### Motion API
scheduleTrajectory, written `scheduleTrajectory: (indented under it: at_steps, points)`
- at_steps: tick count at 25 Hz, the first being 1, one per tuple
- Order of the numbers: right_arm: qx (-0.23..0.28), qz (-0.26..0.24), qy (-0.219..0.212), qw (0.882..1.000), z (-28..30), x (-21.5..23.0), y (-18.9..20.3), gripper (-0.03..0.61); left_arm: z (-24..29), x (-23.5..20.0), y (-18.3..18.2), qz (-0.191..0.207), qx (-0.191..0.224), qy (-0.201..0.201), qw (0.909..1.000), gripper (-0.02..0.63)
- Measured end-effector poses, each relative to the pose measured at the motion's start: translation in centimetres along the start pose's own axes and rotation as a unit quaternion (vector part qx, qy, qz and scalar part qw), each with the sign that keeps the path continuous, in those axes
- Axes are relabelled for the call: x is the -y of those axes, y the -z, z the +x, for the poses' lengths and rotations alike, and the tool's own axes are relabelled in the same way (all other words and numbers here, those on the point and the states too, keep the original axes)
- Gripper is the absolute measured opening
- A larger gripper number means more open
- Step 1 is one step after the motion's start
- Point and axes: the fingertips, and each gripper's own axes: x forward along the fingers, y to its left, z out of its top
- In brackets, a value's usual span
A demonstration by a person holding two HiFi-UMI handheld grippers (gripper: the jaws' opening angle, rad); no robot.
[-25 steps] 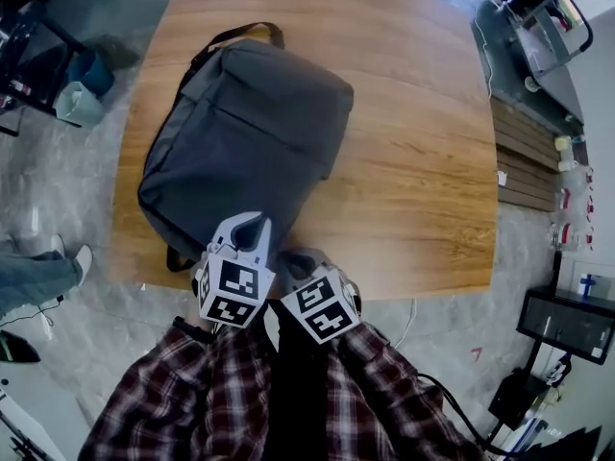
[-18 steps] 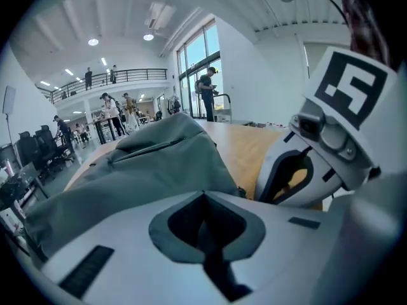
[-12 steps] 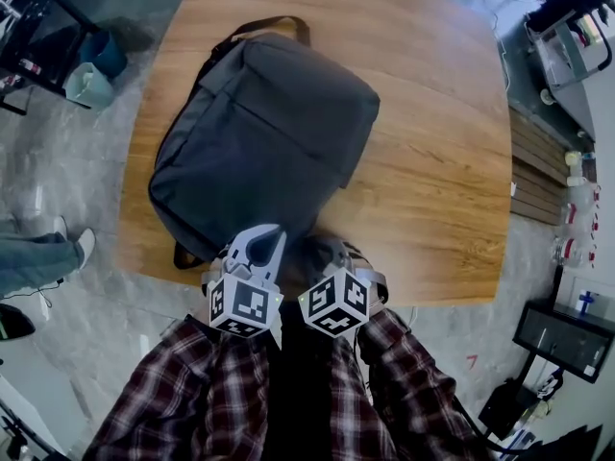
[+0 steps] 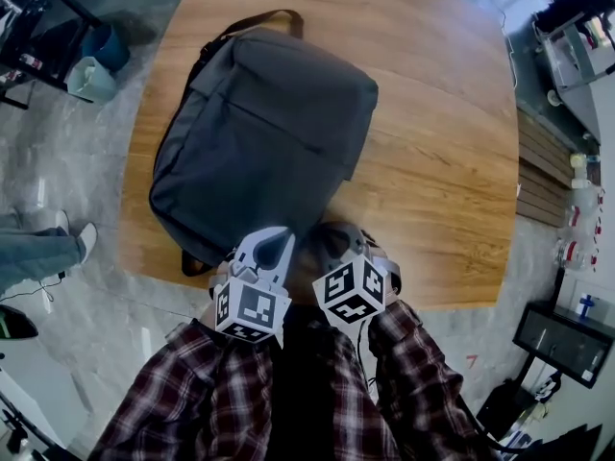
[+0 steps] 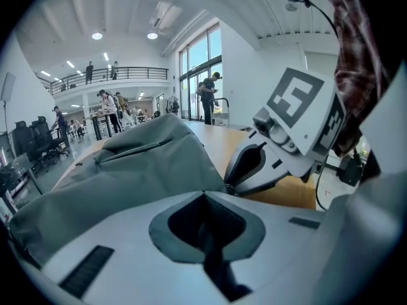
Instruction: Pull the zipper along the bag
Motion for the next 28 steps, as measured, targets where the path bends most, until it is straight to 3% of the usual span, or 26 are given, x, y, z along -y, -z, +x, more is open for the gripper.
scheduleTrajectory:
  at_steps: [9, 12, 16, 19, 28]
  points:
    - [0.014, 0.064, -0.011, 0.998, -1.2, 1.6, 1.5, 0.025, 0.7, -0.7, -2.9, -0.057, 0.027, -0.010, 0.9980, 0.011]
    - [0.024, 0.111, -0.004, 0.994, -2.4, 2.4, 2.0, 0.025, -0.4, -1.4, -4.9, -0.076, 0.050, -0.023, 0.9956, 0.010]
    - [0.076, 0.220, 0.043, 0.972, -6.5, 5.1, 2.5, 0.025, -3.3, -3.1, -8.4, -0.131, 0.098, -0.039, 0.9857, 0.011]
    - [0.124, 0.270, 0.079, 0.952, -10.6, 7.0, 1.5, 0.025, -5.8, -3.6, -11.7, -0.154, 0.142, -0.045, 0.9767, 0.010]
    - [0.292, 0.251, 0.128, 0.914, -21.9, 7.0, -10.2, 0.012, -13.2, -1.9, -21.5, -0.118, 0.226, -0.052, 0.9655, 0.010]
